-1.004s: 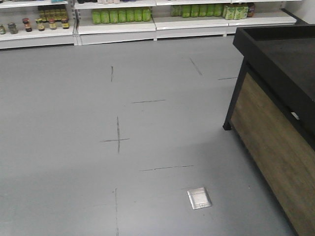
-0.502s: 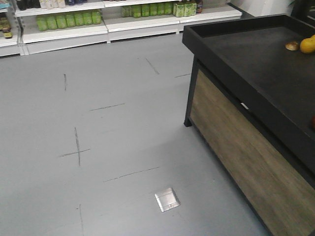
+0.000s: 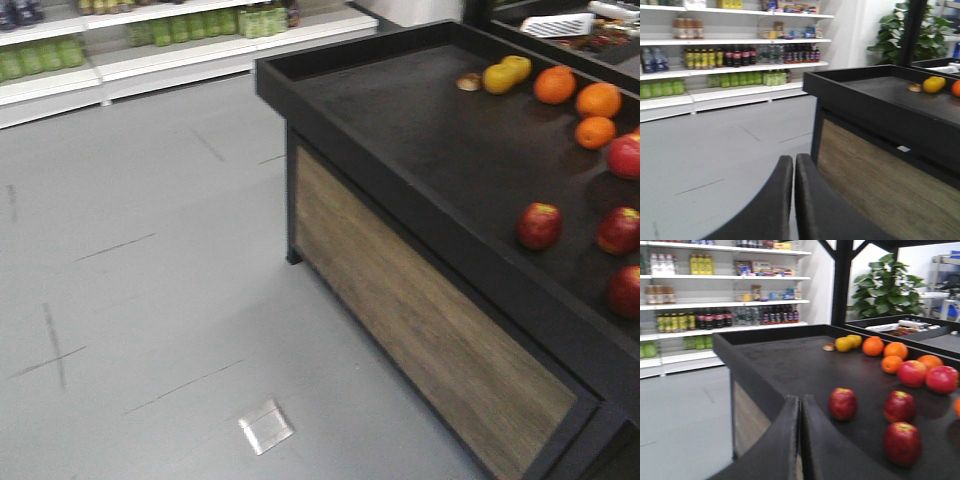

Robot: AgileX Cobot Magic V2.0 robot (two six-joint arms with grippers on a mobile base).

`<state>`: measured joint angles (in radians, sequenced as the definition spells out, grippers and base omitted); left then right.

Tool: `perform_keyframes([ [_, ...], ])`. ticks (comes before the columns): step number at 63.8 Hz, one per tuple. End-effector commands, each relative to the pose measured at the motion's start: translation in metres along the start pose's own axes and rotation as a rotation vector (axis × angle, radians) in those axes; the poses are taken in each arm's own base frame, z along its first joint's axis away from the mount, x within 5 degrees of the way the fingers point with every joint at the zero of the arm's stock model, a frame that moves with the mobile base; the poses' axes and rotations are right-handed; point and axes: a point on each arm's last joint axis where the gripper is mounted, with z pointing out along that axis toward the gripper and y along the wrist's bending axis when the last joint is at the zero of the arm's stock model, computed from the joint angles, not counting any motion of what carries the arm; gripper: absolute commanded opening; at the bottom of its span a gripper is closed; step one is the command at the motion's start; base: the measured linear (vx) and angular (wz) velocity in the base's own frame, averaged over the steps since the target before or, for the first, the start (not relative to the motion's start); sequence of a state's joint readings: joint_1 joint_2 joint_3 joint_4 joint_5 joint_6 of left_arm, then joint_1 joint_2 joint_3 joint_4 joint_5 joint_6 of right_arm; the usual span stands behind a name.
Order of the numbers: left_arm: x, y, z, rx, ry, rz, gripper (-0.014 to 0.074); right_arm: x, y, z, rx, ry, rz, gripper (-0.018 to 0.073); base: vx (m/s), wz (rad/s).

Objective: Pick three apples into basket with both arms
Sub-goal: 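Turn the base to face the light-blue basket on the table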

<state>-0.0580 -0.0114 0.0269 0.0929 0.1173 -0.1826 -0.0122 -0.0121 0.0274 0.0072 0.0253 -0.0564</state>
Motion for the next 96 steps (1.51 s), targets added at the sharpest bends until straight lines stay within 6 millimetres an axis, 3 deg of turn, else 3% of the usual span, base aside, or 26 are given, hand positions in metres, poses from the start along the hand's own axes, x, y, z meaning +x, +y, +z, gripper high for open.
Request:
perform_keyframes([
  [1,-0.0059,-0.0011,-0.0013,0.014,-0.084,-0.009,-0.0006,-0.0027,-0.0006,-0.0008,0.012,-0.072,-0.008,-0.0009,0.12,-0.46],
  [96,-0.0059,-0.0011,-0.0013,0.014,-0.084,-0.008,-0.0006,-0.0027,-0.0006,-0.0008,0.012,-0.072,-0.008,-0.0009,0.13,-0.52],
])
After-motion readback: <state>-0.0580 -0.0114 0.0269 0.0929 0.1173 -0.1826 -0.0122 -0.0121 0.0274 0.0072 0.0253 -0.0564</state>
